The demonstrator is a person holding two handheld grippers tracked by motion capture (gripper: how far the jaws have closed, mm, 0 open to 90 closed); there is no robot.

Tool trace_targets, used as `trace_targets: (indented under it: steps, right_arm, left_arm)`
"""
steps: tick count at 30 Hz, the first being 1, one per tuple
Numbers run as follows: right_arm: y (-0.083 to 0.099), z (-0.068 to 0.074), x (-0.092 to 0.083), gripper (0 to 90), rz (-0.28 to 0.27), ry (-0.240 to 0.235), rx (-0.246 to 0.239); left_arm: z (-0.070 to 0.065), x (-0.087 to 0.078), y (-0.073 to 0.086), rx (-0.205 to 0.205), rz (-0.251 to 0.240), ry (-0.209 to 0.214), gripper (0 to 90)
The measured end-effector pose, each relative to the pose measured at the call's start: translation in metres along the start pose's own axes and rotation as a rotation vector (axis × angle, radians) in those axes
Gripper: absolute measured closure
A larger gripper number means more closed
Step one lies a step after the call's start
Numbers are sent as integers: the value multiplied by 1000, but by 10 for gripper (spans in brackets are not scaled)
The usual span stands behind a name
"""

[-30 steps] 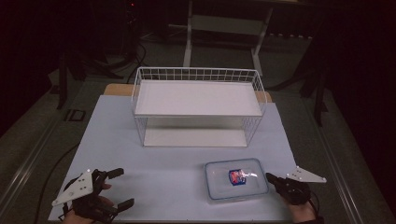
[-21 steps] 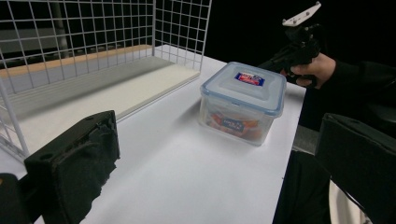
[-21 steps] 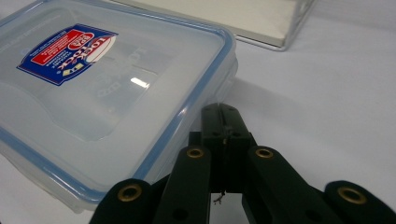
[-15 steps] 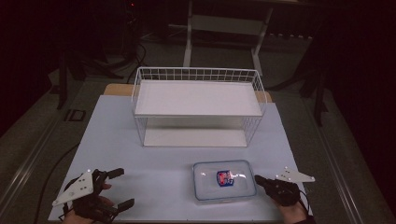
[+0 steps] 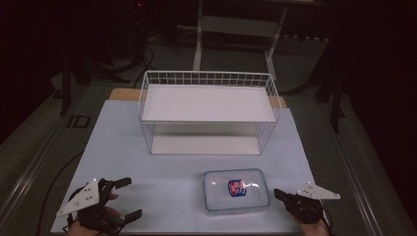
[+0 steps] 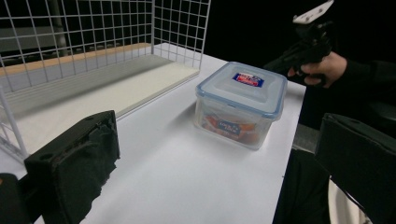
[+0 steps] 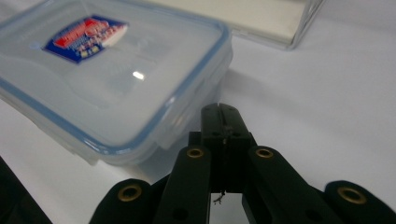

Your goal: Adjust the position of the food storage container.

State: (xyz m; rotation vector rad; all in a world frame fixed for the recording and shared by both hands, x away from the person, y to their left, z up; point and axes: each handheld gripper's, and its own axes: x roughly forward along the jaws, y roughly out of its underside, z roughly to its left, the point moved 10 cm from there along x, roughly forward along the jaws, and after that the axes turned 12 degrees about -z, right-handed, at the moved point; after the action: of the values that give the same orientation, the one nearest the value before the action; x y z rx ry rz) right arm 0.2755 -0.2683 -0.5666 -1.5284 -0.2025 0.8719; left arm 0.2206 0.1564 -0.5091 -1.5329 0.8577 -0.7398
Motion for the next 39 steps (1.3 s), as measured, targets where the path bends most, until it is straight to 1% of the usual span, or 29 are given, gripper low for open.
trace_targets:
  steps: [2, 3, 4, 5, 7, 9, 11, 18, 20, 21, 27, 32, 36, 37, 39]
  right_arm:
    - [2, 1, 1, 900, 6, -6, 3]
    - [1, 6, 4, 900, 6, -27, 35]
    - [0, 9, 5, 900, 8, -28, 27]
    - [-1, 9, 5, 900, 14, -20, 6]
    - [-3, 9, 5, 900, 7, -27, 27]
    - [-3, 9, 6, 900, 6, -26, 30]
    - [-3, 12, 8, 900, 9, -37, 33]
    - [-8, 29, 22, 900, 25, -90, 3]
    - [-9, 32, 25, 900, 28, -94, -3]
    - [-11, 37, 30, 900, 31, -110, -14]
    - [-15, 48, 42, 900, 34, -135, -38]
    - [-18, 53, 48, 900, 37, -154, -42]
    - [-20, 64, 55, 900, 43, -172, -54]
    - [-20, 64, 55, 900, 43, -172, -54]
    - [-22, 71, 61, 900, 44, -191, -64]
  left_arm:
    - [0, 0, 0, -1, 0, -1, 0]
    - [0, 0, 0, -2, 0, 1, 0]
    - [0, 0, 1, -1, 2, 0, 0]
    - [0, 1, 1, -3, 3, 3, 0]
    - [0, 1, 1, -4, 5, 3, 0]
    - [-1, 1, 1, -11, 2, 6, 0]
    - [-1, 2, 1, -17, -3, 8, 0]
    - [-2, 2, 1, -14, -2, 13, 0]
    - [-2, 2, 1, -13, -2, 13, 0]
    - [-2, 2, 1, -12, 0, 12, 0]
    - [-3, 2, 2, -10, 4, 15, 0]
    - [-3, 2, 2, -13, 4, 16, 0]
    - [-3, 2, 2, -12, 6, 16, 0]
    - [-3, 2, 2, -11, 6, 16, 0]
    - [-3, 2, 2, -11, 7, 14, 0]
